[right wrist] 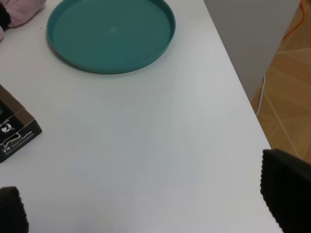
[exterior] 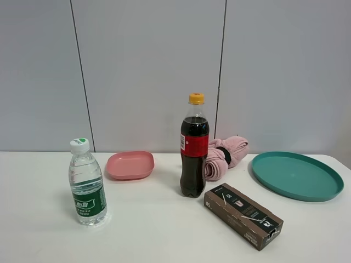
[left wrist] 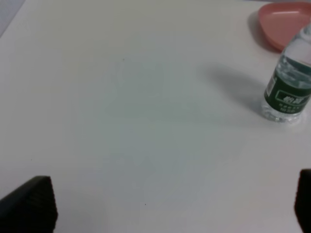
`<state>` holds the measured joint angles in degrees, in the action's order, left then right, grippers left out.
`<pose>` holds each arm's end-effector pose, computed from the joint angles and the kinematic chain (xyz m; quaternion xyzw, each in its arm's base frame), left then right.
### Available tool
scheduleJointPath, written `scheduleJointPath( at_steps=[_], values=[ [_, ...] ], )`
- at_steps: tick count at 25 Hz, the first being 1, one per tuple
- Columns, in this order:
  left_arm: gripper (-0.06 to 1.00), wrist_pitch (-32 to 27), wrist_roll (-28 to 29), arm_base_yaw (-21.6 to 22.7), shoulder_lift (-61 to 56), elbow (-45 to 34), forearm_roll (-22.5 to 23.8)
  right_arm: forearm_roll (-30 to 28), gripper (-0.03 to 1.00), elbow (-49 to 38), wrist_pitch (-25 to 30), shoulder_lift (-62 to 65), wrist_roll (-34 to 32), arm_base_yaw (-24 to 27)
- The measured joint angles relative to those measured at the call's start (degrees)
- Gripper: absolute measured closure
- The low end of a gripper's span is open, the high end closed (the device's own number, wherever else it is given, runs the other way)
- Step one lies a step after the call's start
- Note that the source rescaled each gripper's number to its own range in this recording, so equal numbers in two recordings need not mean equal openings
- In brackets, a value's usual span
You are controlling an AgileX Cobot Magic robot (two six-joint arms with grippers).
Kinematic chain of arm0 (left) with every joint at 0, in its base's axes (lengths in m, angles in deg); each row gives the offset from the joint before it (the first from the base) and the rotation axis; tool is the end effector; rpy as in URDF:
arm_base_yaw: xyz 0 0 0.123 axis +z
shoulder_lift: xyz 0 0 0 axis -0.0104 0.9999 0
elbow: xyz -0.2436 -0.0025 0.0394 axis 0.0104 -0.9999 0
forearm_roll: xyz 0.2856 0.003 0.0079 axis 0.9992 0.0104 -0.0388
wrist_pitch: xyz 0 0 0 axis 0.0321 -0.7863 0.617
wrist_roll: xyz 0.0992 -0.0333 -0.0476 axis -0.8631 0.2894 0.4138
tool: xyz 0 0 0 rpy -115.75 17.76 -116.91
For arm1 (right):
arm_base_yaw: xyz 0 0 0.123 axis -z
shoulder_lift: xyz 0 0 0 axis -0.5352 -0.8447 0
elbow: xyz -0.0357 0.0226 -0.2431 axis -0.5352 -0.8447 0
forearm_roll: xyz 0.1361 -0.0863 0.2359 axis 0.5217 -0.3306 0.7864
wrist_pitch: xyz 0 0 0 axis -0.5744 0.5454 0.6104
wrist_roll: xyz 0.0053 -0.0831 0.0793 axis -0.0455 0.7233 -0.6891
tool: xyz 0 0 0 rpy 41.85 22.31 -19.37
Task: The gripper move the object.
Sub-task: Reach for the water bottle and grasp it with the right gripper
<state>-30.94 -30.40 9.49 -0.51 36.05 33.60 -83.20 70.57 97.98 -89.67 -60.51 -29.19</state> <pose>0.0844 0.0071 0.2874 -0.0534 0.8434 0.0198 0.5343 0.0865 -0.0084 0.2786 -0.0033 0.8607 -0.0480 0.5069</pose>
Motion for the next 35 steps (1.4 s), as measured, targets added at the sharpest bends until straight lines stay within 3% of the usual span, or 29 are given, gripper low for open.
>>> scheduleJointPath(
  at_steps=[1, 35],
  values=[
    [-0.06, 0.00, 0.00, 0.00, 0.00, 0.00, 0.00, 0.00, 0.03, 0.00, 0.00, 0.00, 0.00, 0.00],
    [-0.06, 0.00, 0.00, 0.00, 0.00, 0.00, 0.00, -0.39, 0.03, 0.00, 0.00, 0.00, 0.00, 0.00]
  ],
)
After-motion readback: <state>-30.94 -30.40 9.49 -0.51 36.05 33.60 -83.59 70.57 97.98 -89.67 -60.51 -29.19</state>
